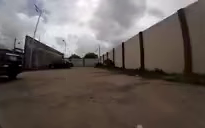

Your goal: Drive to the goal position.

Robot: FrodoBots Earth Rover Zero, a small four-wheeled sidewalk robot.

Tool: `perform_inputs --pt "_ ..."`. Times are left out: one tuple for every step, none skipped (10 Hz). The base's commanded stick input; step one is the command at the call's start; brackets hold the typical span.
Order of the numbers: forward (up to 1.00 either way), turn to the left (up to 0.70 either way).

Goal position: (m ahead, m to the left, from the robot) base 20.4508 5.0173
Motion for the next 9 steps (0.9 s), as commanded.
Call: perform_inputs --pt "0.3 0.0" --pt "0.3 0.0" --pt "0.3 0.0" --pt "0.3 0.0" --pt "0.3 0.0" --pt "0.3 0.0" --pt "0.3 0.0" --pt "0.3 0.0" --pt "0.3 0.0"
